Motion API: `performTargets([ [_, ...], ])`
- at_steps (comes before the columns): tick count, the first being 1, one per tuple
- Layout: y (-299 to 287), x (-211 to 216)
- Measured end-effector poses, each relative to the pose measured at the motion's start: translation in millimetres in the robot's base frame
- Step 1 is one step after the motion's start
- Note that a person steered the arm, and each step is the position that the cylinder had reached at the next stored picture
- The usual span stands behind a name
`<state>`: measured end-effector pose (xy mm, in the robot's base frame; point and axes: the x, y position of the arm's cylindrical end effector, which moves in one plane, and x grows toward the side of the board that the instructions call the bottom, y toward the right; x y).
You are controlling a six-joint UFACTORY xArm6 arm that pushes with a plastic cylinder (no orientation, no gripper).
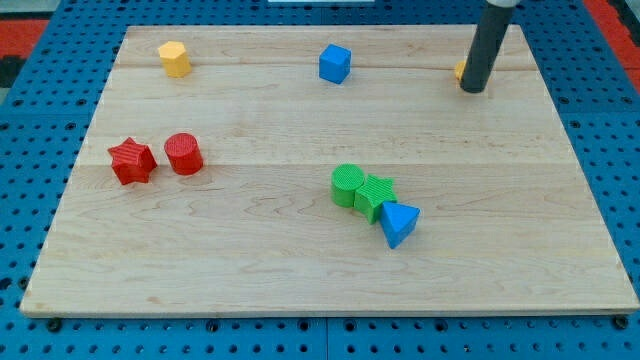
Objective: Move the yellow heart slightly left
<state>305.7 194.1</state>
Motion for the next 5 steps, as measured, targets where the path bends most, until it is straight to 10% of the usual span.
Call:
performTargets([
  [3, 87.9, -2.0],
  [5, 22.0, -24.9],
])
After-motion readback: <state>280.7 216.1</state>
